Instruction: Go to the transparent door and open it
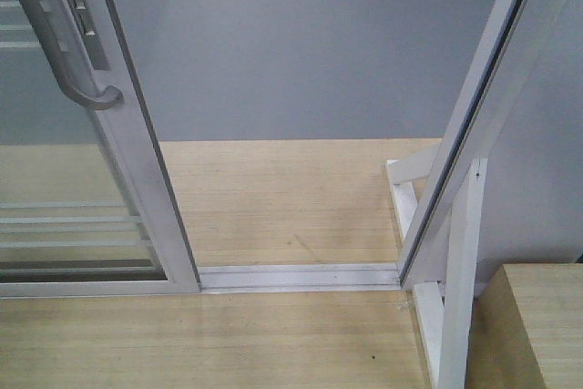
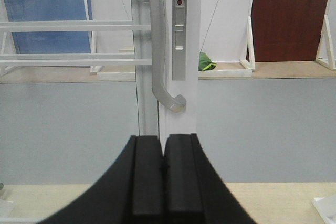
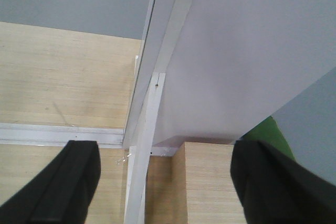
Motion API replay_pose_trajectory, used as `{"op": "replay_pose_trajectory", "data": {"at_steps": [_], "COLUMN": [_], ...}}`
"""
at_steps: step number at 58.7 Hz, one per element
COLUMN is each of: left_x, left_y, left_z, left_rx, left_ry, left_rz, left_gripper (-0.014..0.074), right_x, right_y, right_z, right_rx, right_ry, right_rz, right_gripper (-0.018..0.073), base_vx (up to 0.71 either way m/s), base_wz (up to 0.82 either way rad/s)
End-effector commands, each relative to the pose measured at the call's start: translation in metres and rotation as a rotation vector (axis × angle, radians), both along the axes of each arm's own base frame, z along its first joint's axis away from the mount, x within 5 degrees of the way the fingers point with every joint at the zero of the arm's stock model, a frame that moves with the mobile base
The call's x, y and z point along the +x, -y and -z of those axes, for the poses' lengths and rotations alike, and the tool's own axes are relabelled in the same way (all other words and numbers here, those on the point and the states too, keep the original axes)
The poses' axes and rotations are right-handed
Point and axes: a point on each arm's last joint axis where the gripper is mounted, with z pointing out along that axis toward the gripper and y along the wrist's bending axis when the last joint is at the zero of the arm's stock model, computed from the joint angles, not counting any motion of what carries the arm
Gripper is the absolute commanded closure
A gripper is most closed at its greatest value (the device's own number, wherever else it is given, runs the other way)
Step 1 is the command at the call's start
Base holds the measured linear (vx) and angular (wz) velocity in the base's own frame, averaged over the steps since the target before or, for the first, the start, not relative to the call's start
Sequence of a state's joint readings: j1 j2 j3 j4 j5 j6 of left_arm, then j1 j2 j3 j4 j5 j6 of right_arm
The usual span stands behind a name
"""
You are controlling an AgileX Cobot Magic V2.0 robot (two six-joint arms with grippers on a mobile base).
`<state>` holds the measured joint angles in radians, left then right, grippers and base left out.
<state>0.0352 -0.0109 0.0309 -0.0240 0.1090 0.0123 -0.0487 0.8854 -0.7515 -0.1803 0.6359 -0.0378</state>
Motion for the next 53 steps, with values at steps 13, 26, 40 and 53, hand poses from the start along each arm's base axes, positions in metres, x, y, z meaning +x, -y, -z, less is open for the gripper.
{"op": "replay_pose_trajectory", "data": {"at_steps": [13, 26, 40, 53], "left_x": [-0.001, -0.001, -0.001, -0.001], "left_y": [0.0, 0.0, 0.0, 0.0], "left_z": [-0.003, -0.003, -0.003, -0.003], "left_rx": [-0.008, -0.008, -0.008, -0.008], "left_ry": [0.084, 0.084, 0.084, 0.084], "left_rz": [-0.006, -0.006, -0.006, -0.006], "left_gripper": [0.0603, 0.0603, 0.0603, 0.0603], "right_x": [-0.028, -0.062, -0.088, -0.111], "right_y": [-0.003, -0.008, -0.013, -0.014], "right_z": [-0.037, -0.052, -0.004, 0.045], "right_rx": [0.004, 0.058, 0.076, 0.074], "right_ry": [0.237, 0.384, 0.657, 0.74], "right_rz": [-0.014, -0.022, -0.059, -0.069], "right_gripper": [0.0257, 0.0577, 0.0571, 0.0568], "base_vx": [0.0, 0.0, 0.0, 0.0], "base_wz": [0.0, 0.0, 0.0, 0.0]}}
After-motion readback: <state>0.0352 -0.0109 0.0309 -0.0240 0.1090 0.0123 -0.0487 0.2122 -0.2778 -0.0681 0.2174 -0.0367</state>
